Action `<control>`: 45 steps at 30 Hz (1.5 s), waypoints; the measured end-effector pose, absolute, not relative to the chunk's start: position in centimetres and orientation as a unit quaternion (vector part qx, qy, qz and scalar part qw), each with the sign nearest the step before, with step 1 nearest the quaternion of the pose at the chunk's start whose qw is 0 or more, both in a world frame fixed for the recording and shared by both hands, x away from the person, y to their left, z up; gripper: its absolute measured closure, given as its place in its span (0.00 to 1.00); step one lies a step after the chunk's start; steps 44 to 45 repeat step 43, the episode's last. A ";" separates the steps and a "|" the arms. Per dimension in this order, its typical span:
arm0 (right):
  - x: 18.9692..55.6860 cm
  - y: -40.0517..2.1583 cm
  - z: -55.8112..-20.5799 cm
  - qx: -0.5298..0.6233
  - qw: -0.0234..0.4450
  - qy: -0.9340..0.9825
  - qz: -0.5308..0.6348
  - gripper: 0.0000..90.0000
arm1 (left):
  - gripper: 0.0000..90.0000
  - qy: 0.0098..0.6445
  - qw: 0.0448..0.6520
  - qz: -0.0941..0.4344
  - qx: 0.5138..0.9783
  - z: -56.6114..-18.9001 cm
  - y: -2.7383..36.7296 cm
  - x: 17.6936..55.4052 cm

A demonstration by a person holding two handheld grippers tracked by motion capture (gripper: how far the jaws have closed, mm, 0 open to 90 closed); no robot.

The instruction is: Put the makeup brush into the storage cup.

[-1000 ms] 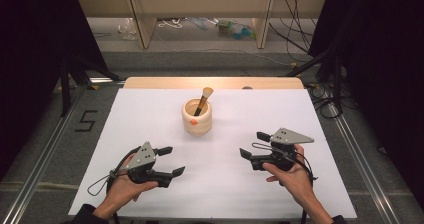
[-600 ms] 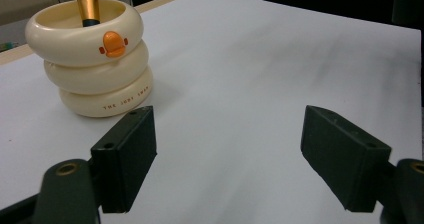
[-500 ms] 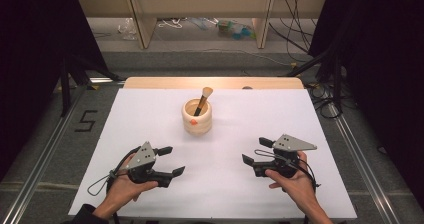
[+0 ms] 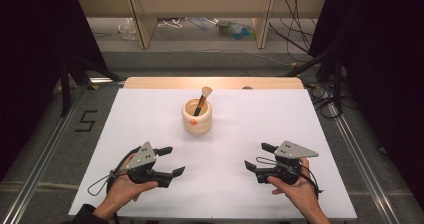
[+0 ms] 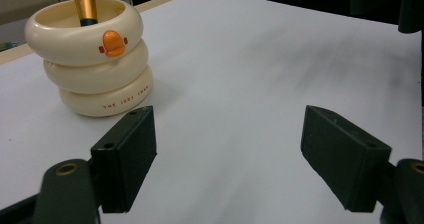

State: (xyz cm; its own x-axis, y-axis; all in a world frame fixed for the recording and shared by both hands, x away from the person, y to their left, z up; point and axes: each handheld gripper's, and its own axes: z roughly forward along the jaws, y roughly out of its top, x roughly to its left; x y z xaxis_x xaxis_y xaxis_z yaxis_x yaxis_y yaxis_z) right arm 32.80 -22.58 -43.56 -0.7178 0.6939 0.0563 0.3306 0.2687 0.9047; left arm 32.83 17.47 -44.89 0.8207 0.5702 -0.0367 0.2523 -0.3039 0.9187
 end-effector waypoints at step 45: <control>31.6 -22.8 -43.7 0.326 0.178 0.778 0.508 0.18 | 0.25 0.266 0.529 0.147 0.792 -44.9 17.3 32.8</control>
